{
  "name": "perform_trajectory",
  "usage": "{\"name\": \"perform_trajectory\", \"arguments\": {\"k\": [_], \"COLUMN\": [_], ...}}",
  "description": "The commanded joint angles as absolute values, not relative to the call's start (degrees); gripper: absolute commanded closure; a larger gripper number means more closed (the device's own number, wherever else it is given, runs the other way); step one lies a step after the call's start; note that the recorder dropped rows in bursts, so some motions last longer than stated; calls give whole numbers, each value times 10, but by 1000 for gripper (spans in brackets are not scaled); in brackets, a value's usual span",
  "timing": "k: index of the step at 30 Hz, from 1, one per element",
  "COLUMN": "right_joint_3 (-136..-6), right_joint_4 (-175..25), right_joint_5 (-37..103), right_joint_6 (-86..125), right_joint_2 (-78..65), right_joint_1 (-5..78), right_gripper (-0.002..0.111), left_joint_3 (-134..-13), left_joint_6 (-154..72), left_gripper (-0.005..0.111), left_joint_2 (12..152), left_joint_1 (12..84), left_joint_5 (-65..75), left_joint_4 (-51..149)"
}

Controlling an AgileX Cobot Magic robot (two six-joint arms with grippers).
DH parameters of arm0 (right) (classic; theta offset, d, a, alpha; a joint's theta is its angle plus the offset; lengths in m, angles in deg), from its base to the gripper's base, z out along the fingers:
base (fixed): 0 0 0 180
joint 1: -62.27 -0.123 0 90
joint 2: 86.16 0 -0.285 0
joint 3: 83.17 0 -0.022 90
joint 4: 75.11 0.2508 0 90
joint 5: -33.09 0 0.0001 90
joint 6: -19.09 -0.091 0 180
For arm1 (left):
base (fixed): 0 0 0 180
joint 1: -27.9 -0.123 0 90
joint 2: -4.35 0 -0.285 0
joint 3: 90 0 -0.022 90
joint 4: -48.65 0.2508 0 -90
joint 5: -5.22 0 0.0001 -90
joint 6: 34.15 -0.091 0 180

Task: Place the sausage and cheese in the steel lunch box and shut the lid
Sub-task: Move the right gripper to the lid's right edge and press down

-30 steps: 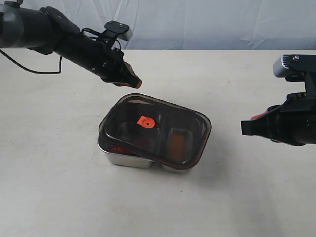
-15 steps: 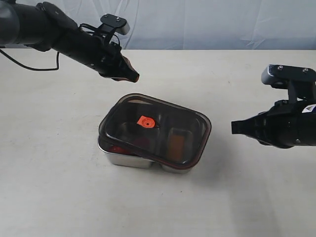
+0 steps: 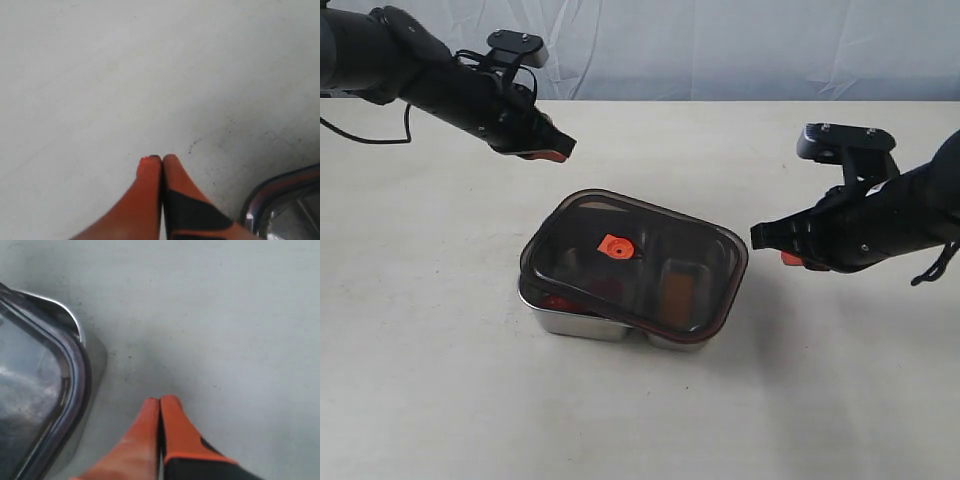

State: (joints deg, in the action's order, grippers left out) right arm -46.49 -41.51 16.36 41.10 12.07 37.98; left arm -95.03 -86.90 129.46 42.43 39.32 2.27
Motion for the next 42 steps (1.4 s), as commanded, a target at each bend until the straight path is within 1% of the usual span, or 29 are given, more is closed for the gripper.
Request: {"name": "perform_trajectory", "arguments": {"k": [1, 7, 21, 34, 42], "right_joint_3": [-478, -495, -502, -509, -509], "right_joint_4": [-418, -427, -425, -429, -432], "right_joint_5": [156, 162, 195, 181, 155], "right_joint_6": [419, 419, 419, 419, 419], "right_joint_2": [144, 158, 161, 162, 162], "right_joint_1": [359, 326, 326, 326, 326], "right_gripper": [109, 109, 109, 109, 109], "left_joint_3": [-944, -944, -944, -944, -944], "left_joint_6": [-864, -864, -864, -864, -851], "left_gripper": [107, 107, 107, 107, 107], "left_joint_2": [1290, 1290, 1290, 1290, 1290], "left_joint_1": [413, 412, 412, 412, 412], "left_joint_5": [400, 405, 427, 431, 432], "left_joint_4": [24, 24, 37, 39, 73]}}
